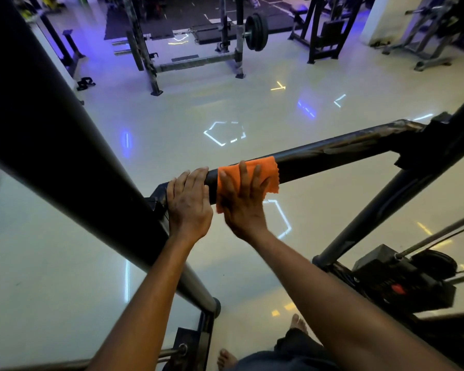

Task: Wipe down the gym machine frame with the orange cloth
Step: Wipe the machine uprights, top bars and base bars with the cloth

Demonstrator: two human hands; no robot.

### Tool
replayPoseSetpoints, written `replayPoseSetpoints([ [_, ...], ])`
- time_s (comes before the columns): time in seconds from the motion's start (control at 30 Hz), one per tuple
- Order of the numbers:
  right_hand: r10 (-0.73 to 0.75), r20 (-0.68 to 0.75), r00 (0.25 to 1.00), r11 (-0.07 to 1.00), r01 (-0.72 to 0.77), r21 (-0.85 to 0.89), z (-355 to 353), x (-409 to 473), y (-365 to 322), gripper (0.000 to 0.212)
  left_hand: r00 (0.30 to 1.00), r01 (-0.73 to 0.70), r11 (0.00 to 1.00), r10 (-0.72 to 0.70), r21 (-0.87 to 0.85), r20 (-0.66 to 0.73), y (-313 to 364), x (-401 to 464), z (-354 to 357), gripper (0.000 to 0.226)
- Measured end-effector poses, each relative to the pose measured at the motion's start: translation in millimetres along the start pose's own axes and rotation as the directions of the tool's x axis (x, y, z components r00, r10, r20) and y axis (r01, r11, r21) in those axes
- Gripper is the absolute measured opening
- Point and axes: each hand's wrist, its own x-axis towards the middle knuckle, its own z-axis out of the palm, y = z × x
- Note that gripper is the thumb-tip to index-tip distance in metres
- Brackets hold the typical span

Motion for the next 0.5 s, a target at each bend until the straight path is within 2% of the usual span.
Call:
replayPoseSetpoints([
  [0.07,-0.124,-0.018,0.992,0.988,0.122,-0.095,-10.0,1.5,41.4,0.074,1.000,0.003,1.000,-0.003,-0.002,0.007,1.8,0.4,-1.6,0.049],
  [0.1,-0.124,-0.013,0.992,0.982,0.121,-0.145,-18.9,4.1,61.8,0.075,1.000,0.004,1.000,-0.004,0.000,0.011,2.5,0.4,-2.1,0.049],
  [0.2,0.104,-0.028,0.994,0.980,-0.108,-0.164,-45.7,16.7,92.0,0.068,1.000,0.010,1.000,-0.010,0.006,0.018,4.2,0.2,-1.3,0.051],
  [0.27,0.194,-0.058,0.979,0.976,-0.199,-0.092,-48.0,20.7,71.4,0.061,1.000,0.010,1.000,-0.011,0.028,0.029,6.9,0.6,-0.3,0.053],
  [0.4,0.022,0.034,0.999,1.000,-0.022,-0.006,-36.9,8.3,27.0,0.059,0.998,0.027,0.998,-0.030,0.053,0.054,18.7,2.7,4.8,0.053],
  [0.5,-0.109,0.067,0.992,0.986,0.116,-0.118,-52.5,8.1,56.3,0.057,0.998,0.016,1.000,-0.018,0.023,0.066,31.2,2.8,8.7,0.055],
])
